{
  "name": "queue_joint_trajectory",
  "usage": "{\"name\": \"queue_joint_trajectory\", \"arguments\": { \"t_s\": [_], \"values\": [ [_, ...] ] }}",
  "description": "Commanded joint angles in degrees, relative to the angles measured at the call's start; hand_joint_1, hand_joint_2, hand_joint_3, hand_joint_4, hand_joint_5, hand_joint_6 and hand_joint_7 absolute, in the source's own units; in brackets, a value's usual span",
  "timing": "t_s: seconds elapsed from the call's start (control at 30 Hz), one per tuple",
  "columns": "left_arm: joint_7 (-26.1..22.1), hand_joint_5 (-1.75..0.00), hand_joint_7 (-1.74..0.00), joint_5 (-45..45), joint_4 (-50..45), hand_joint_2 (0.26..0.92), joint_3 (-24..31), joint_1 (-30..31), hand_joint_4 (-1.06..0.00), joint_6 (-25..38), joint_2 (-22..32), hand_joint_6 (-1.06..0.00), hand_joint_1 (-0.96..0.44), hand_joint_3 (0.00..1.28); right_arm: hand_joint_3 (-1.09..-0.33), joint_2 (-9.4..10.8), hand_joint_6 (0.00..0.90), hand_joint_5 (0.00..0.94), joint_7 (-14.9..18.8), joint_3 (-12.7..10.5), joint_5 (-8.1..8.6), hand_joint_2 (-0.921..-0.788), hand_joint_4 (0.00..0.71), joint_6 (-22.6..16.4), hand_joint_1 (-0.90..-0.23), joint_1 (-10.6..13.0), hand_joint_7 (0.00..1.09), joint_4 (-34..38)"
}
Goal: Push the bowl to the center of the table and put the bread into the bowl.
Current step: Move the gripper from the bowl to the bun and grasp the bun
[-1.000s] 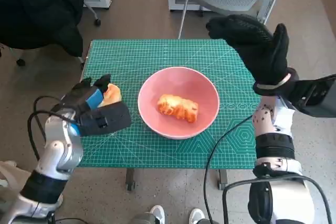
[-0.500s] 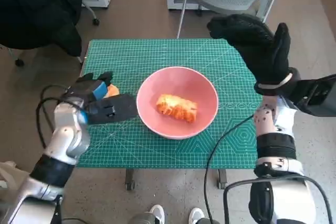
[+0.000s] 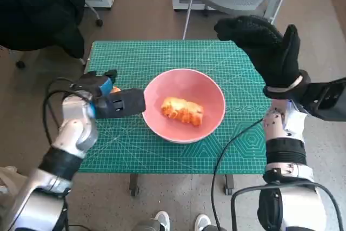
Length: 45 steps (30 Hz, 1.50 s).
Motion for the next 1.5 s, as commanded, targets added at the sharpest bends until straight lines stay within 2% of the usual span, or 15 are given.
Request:
{"name": "queue_joint_trajectory", "arguments": {
  "t_s": [0.03,0.37,0.83,0.9,0.97,1.0,1.03,1.07,1.2,1.23,1.27,1.37,1.4,1.47,1.5],
  "values": [
    [0.76,0.00,-0.01,-0.11,4.43,0.716,-0.97,-2.47,0.00,-0.90,-1.17,-0.10,-0.07,0.01,-0.861,-0.36,0.315,0.001,-0.09,0.23,-0.51,-0.921,0.349,0.29,-0.727,1.96,0.00,-0.49],
    [1.24,0.00,-0.01,-1.25,12.70,0.730,-1.73,-5.44,0.00,-2.40,-3.10,-0.11,-0.02,0.01,-0.863,-0.50,0.314,0.001,-0.28,0.28,-0.34,-0.921,0.349,0.83,-0.726,2.40,0.00,-1.39],
    [3.09,0.00,-0.02,-3.55,13.45,0.774,-1.31,-3.86,0.00,-3.16,-3.28,-0.14,0.09,0.04,-0.868,-0.31,0.314,0.000,-0.78,0.53,-0.26,-0.921,0.346,1.44,-0.726,3.24,0.00,-3.05],
    [3.91,-0.01,-0.02,-3.79,14.72,0.781,-1.35,-4.08,-0.01,-3.66,-3.56,-0.15,0.10,0.04,-0.867,-0.25,0.315,0.000,-0.90,0.59,-0.28,-0.921,0.346,1.52,-0.727,3.33,0.00,-3.24],
    [5.22,-0.03,-0.03,-3.97,16.71,0.792,-1.48,-4.51,-0.08,-4.54,-3.97,-0.17,0.11,0.05,-0.867,-0.22,0.317,0.000,-1.02,0.63,-0.31,-0.921,0.346,1.60,-0.729,3.38,0.00,-3.36],
    [5.90,-0.35,-0.02,-4.04,17.74,0.804,-1.58,-4.74,-0.14,-5.01,-4.16,-0.20,0.12,0.06,-0.866,-0.21,0.319,0.000,-1.08,0.65,-0.33,-0.921,0.347,1.64,-0.730,3.40,0.00,-3.40],
    [6.39,-0.61,-0.01,-4.13,18.48,0.810,-1.68,-4.93,-0.15,-5.36,-4.28,-0.22,0.13,0.08,-0.866,-0.20,0.320,0.001,-1.13,0.67,-0.34,-0.921,0.347,1.68,-0.732,3.42,0.00,-3.45],
    [6.74,-0.79,-0.01,-4.23,19.05,0.814,-1.75,-5.11,-0.15,-5.62,-4.38,-0.24,0.14,0.09,-0.865,-0.20,0.321,0.001,-1.17,0.70,-0.35,-0.921,0.348,1.72,-0.733,3.44,0.00,-3.50],
    [8.53,-1.02,0.00,-4.17,21.68,0.817,-2.30,-5.72,-0.15,-7.13,-4.66,-0.25,0.14,0.10,-0.865,-0.25,0.322,0.001,-1.21,0.77,-0.32,-0.921,0.348,1.86,-0.734,3.45,0.01,-3.55],
    [9.47,-1.24,-0.03,-3.94,22.91,0.790,-2.64,-5.89,-0.24,-7.93,-4.75,-0.32,0.22,0.30,-0.865,-0.29,0.324,0.001,-1.18,0.77,-0.30,-0.921,0.348,1.92,-0.734,3.41,0.01,-3.50],
    [10.39,-1.38,-0.04,-3.65,24.16,0.765,-3.04,-6.08,-0.30,-8.68,-4.82,-0.37,0.28,0.45,-0.864,-0.32,0.325,0.001,-1.13,0.78,-0.28,-0.921,0.349,2.01,-0.734,3.40,0.01,-3.49],
    [12.30,-1.57,-0.11,-3.07,26.91,0.722,-4.08,-6.67,-0.37,-9.99,-4.99,-0.54,0.34,0.64,-0.864,-0.32,0.327,0.001,-1.09,0.85,-0.31,-0.921,0.350,2.06,-0.735,3.47,0.01,-3.63],
    [12.73,-1.58,-0.15,-3.03,27.51,0.722,-4.29,-6.85,-0.38,-10.27,-5.03,-0.57,0.35,0.65,-0.864,-0.32,0.327,0.001,-1.11,0.88,-0.33,-0.921,0.350,2.07,-0.735,3.48,0.01,-3.67],
    [13.52,-1.61,-0.42,-3.12,28.46,0.717,-4.59,-7.18,-0.40,-10.77,-5.09,-0.56,0.36,0.68,-0.863,-0.32,0.328,0.002,-1.13,0.90,-0.34,-0.921,0.350,2.12,-0.735,3.50,0.01,-3.71],
    [14.01,-1.61,-0.46,-3.18,28.57,0.716,-4.68,-7.19,-0.40,-11.05,-4.95,-0.55,0.36,0.69,-0.863,-0.32,0.328,0.002,-1.14,0.91,-0.34,-0.921,0.350,2.19,-0.735,3.49,0.01,-3.73]
  ]
}}
